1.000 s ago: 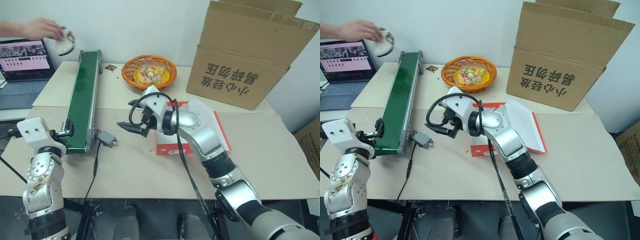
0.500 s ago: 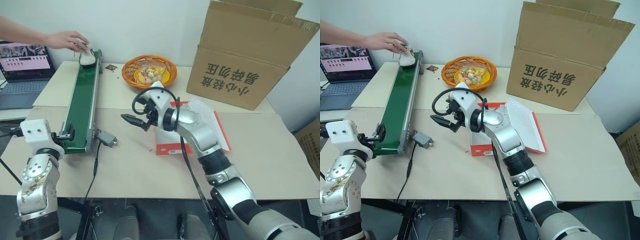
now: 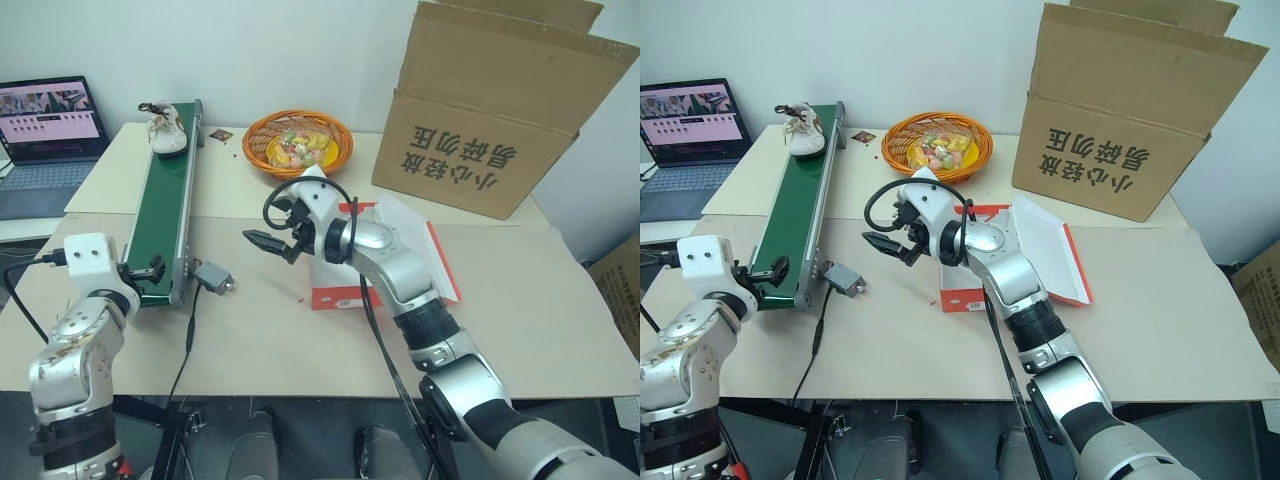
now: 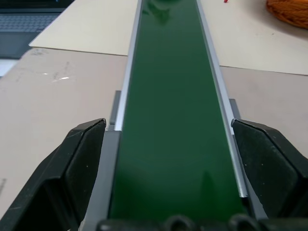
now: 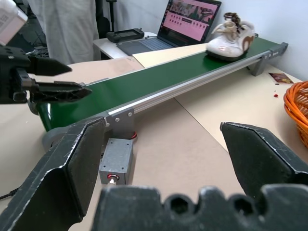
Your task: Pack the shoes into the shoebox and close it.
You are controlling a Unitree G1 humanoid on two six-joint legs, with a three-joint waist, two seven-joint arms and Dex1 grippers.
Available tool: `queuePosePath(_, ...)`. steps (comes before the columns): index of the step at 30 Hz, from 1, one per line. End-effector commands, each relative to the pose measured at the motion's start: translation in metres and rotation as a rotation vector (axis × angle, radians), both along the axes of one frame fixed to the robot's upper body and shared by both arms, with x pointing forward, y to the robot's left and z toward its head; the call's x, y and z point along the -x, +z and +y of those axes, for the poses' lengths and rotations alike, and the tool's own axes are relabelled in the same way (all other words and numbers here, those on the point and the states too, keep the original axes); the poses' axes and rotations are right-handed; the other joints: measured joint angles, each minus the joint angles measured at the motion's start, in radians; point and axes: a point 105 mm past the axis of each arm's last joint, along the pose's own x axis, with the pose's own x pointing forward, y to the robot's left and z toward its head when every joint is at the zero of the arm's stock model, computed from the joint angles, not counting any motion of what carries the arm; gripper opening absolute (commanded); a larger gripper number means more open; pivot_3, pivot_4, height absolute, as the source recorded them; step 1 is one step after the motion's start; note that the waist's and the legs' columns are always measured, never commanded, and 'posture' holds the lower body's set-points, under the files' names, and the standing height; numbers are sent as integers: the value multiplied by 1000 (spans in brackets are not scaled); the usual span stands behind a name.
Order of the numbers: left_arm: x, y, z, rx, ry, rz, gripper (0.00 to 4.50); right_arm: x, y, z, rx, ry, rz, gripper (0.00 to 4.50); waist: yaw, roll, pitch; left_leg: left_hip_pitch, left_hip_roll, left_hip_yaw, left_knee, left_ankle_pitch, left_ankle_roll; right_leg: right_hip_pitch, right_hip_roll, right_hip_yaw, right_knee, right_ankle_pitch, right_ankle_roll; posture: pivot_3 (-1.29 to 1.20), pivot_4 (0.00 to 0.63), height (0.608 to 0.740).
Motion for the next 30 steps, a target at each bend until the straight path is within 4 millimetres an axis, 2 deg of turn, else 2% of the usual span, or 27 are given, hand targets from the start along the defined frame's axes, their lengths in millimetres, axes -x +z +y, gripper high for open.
queuePosePath(1,2,1,-4,-28,-15,26,4490,3,18,1,-30,2,-53,4500,0,0,0,0,0,0,0,0,0,0,0,0,0,0,0,0,150,728)
queuePosePath(4,4,3,-5,-5,-6,43,4490,3,15,0,-20,-3,-56,4500,0,0,0,0,0,0,0,0,0,0,0,0,0,0,0,0,150,728)
queuePosePath(9,0,20,-13,-15,-40,13,4490,3,14,0,-22,-5,-53,4500,2,0,0,0,0,0,0,0,0,0,0,0,1,-1,-1,0,150,728)
queuePosePath(17,-4,38,-9,-30,-7,-45,4490,4,7,-5,11,-30,-79,4500,2,0,0,0,0,0,0,0,0,-1,0,0,1,0,0,0,150,728)
queuePosePath(24,-6,59,7,-75,54,-71,4490,3,4,-9,10,-54,-75,4500,1,0,0,0,0,0,0,0,0,0,0,0,1,0,0,0,150,728)
queuePosePath(30,-11,62,7,-73,38,-51,4490,4,4,-10,0,-62,-70,4500,2,0,0,0,0,0,0,0,0,0,0,0,1,0,1,0,150,728)
